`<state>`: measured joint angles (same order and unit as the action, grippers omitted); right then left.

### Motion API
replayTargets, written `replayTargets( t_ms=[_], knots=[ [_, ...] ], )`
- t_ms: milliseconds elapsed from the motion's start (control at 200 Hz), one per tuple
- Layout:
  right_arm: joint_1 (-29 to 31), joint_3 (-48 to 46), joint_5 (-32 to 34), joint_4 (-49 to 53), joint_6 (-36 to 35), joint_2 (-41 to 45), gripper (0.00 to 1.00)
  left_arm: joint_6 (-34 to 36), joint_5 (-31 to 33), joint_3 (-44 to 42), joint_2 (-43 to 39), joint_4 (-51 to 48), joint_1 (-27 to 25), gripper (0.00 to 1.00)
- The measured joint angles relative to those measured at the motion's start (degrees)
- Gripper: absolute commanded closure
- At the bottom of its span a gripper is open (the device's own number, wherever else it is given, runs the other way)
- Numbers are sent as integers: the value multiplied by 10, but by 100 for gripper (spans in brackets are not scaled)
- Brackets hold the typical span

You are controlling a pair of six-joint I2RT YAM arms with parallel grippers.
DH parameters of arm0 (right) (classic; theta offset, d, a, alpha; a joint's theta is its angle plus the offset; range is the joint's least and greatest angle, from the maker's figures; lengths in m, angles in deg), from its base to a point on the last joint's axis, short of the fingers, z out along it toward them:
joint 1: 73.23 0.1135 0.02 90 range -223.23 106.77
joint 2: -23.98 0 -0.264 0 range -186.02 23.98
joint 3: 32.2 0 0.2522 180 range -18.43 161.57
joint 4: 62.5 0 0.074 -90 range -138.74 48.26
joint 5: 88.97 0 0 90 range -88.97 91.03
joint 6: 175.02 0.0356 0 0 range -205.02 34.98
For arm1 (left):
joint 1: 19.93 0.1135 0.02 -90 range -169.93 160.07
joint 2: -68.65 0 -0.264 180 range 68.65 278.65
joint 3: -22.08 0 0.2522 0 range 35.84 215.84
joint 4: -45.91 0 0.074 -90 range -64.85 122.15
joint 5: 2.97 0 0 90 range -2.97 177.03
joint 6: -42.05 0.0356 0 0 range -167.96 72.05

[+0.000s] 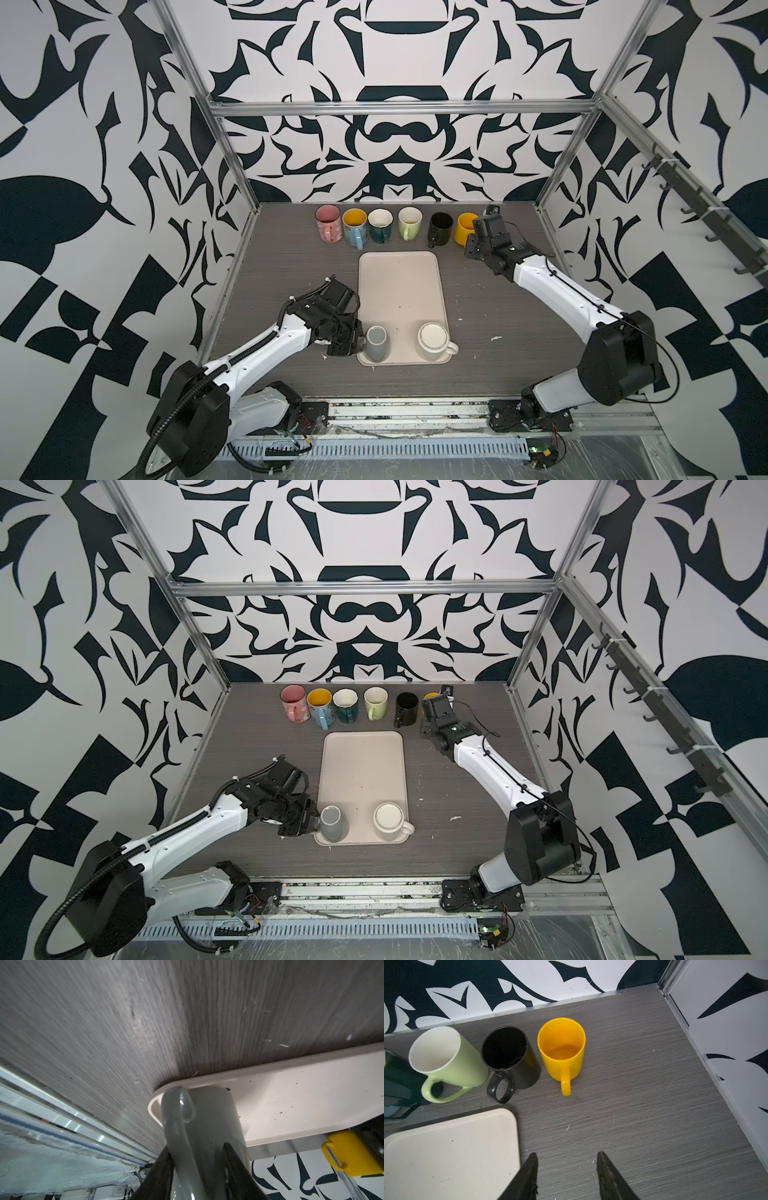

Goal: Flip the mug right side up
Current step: 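Move the left gripper down onto the upside-down grey mug's handle, then close the left gripper on the grey mug's handle and lift it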

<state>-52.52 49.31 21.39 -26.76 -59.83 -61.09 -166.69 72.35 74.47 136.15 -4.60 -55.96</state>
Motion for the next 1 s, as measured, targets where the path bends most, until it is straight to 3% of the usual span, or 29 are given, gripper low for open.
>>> replayTargets(
  t_ms=[370, 1000],
  knots=[
    [0, -1, 0, 0, 2, 0, 50, 0, -6, -7, 24, 15, 0, 68],
    [0, -7, 0, -3, 2, 0, 50, -2, -17, -9, 46, 66, 0, 100]
  ],
)
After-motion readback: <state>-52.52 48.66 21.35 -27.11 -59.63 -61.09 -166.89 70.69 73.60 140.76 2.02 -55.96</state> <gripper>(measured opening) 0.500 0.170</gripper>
